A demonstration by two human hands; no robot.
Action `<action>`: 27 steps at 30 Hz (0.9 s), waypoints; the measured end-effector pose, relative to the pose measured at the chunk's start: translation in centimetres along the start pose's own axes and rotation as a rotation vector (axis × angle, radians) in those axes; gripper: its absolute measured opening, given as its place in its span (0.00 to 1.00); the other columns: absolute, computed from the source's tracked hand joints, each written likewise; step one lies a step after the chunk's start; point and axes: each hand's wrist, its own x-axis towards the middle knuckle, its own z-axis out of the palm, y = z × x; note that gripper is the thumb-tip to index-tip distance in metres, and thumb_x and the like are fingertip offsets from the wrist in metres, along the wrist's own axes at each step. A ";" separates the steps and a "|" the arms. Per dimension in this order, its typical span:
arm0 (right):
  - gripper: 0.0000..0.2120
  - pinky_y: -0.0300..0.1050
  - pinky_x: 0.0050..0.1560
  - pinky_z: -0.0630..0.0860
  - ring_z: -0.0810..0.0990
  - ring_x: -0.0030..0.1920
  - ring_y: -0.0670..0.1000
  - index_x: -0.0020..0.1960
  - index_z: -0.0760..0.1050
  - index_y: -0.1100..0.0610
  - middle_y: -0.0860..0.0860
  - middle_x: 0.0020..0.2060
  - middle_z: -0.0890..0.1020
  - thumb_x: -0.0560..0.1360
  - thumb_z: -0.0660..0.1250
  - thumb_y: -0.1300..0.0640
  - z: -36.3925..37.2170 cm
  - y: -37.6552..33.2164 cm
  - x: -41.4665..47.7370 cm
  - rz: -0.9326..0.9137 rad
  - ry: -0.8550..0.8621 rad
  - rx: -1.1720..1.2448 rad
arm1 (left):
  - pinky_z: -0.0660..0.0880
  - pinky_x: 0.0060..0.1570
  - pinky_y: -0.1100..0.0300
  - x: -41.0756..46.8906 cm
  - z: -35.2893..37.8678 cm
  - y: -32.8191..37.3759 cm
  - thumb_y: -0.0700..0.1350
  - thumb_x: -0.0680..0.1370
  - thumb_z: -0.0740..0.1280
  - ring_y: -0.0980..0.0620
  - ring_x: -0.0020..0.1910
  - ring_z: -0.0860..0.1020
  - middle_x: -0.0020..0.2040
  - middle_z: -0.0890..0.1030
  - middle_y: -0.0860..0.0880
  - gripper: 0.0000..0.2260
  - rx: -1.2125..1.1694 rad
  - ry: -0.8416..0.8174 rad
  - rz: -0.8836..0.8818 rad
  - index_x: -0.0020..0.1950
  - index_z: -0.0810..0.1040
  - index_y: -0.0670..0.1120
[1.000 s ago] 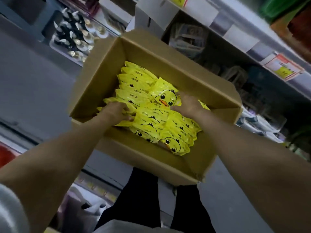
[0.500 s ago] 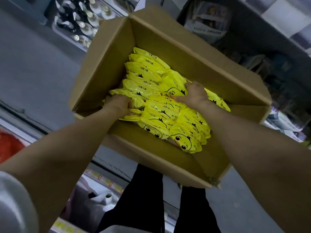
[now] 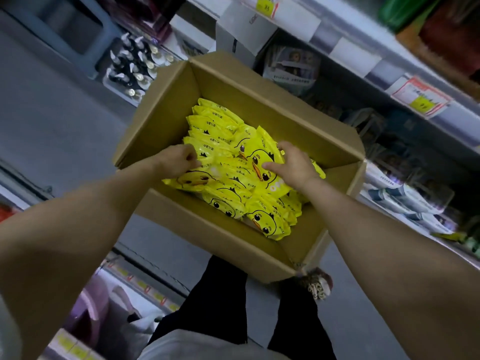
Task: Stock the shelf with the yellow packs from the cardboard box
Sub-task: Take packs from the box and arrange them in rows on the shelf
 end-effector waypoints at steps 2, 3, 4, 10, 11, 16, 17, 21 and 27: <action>0.34 0.51 0.59 0.72 0.74 0.64 0.60 0.72 0.68 0.55 0.58 0.65 0.76 0.72 0.74 0.42 -1.9 0.9 -2.0 -0.010 0.033 -0.003 | 0.67 0.35 0.59 -1.9 -0.1 2.9 0.50 0.80 0.65 0.51 0.37 0.72 0.49 0.77 0.46 0.09 -0.104 0.041 0.042 0.53 0.74 0.44; 0.34 0.50 0.60 0.71 0.73 0.65 0.60 0.71 0.68 0.55 0.58 0.65 0.76 0.72 0.74 0.41 -3.0 1.5 -2.9 -0.017 0.051 -0.008 | 0.67 0.33 0.60 -3.0 0.0 4.7 0.50 0.81 0.64 0.52 0.35 0.70 0.47 0.76 0.46 0.08 -0.131 0.067 0.068 0.52 0.73 0.46; 0.34 0.50 0.59 0.71 0.74 0.65 0.61 0.71 0.69 0.55 0.58 0.64 0.77 0.71 0.74 0.40 -4.1 2.1 -4.0 -0.025 0.072 -0.010 | 0.65 0.32 0.60 -4.2 0.4 6.5 0.51 0.81 0.63 0.52 0.34 0.69 0.44 0.76 0.47 0.08 -0.141 0.096 0.091 0.52 0.72 0.47; 0.21 0.43 0.50 0.71 0.79 0.58 0.56 0.62 0.77 0.53 0.52 0.56 0.83 0.72 0.74 0.47 -12.7 6.7 -12.9 -0.167 0.222 0.080 | 0.63 0.31 0.58 -12.7 4.8 19.2 0.51 0.83 0.60 0.51 0.36 0.69 0.38 0.72 0.50 0.09 -0.261 0.214 0.185 0.54 0.72 0.45; 0.20 0.42 0.49 0.70 0.79 0.57 0.56 0.61 0.77 0.54 0.52 0.54 0.83 0.73 0.74 0.47 -14.3 7.8 -14.6 -0.186 0.252 0.084 | 0.65 0.34 0.60 -14.0 5.7 21.1 0.51 0.83 0.60 0.51 0.41 0.71 0.43 0.74 0.50 0.11 -0.278 0.225 0.203 0.55 0.73 0.44; 0.10 0.53 0.53 0.77 0.82 0.49 0.55 0.48 0.76 0.47 0.49 0.45 0.85 0.71 0.75 0.49 -23.2 14.2 -22.2 -0.292 0.401 0.157 | 0.67 0.39 0.65 -21.1 9.1 32.6 0.57 0.80 0.62 0.57 0.43 0.72 0.42 0.75 0.55 0.12 -0.418 0.180 0.287 0.50 0.75 0.49; 0.09 0.54 0.53 0.78 0.83 0.48 0.54 0.46 0.76 0.44 0.49 0.45 0.85 0.70 0.75 0.49 -25.2 15.3 -23.8 -0.315 0.450 0.184 | 0.67 0.35 0.67 -22.6 9.4 35.0 0.58 0.79 0.63 0.59 0.40 0.74 0.39 0.76 0.58 0.12 -0.431 0.155 0.310 0.50 0.76 0.49; 0.08 0.53 0.52 0.78 0.80 0.42 0.49 0.43 0.76 0.44 0.44 0.39 0.83 0.68 0.75 0.48 -32.3 18.9 -30.1 -0.392 0.652 0.251 | 0.79 0.39 0.60 -26.5 10.8 43.0 0.52 0.79 0.66 0.56 0.40 0.82 0.50 0.85 0.47 0.14 -0.656 -0.087 0.424 0.60 0.79 0.45; 0.13 0.55 0.55 0.78 0.83 0.48 0.49 0.49 0.80 0.44 0.45 0.45 0.85 0.66 0.73 0.44 -40.8 22.8 -37.1 -0.466 0.831 0.303 | 0.80 0.53 0.55 -30.3 10.9 52.8 0.44 0.67 0.79 0.47 0.51 0.82 0.64 0.77 0.39 0.33 -0.630 -0.400 0.590 0.69 0.73 0.38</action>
